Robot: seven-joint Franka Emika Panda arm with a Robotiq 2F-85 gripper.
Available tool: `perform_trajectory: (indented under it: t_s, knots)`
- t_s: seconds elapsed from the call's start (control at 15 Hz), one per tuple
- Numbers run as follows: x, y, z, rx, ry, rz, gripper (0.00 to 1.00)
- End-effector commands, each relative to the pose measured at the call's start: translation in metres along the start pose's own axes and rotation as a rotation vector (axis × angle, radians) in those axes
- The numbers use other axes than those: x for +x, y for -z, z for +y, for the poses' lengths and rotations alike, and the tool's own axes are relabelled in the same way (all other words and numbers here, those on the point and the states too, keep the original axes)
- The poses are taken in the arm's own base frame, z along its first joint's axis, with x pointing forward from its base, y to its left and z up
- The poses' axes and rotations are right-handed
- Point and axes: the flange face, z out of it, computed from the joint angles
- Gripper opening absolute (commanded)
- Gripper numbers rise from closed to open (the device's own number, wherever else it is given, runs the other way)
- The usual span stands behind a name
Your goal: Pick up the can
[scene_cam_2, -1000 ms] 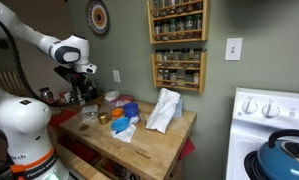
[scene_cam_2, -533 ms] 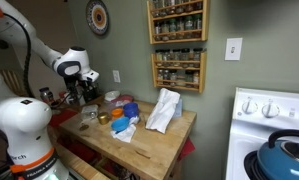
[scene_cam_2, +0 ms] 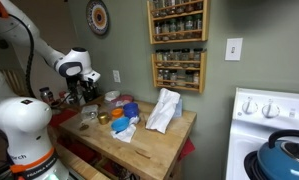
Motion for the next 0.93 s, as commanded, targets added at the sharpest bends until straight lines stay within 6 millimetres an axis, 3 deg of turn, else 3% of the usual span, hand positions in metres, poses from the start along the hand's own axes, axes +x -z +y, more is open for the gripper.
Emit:
perform_trajectory:
  t_s: [0.0,0.53,0.67,0.73,0.87]
  knots:
    - [0.019,-0.011,0.018,-0.016,-0.187,-0.043,1.00]
    - [0.029,-0.032,0.067,-0.079,-0.526,-0.238,1.00]
    - [0.028,-0.038,0.074,-0.056,-0.627,-0.259,1.00]
    - [0.030,-0.031,0.068,-0.072,-0.537,-0.225,1.00]
    - [0.030,-0.035,0.071,-0.061,-0.581,-0.238,1.00]
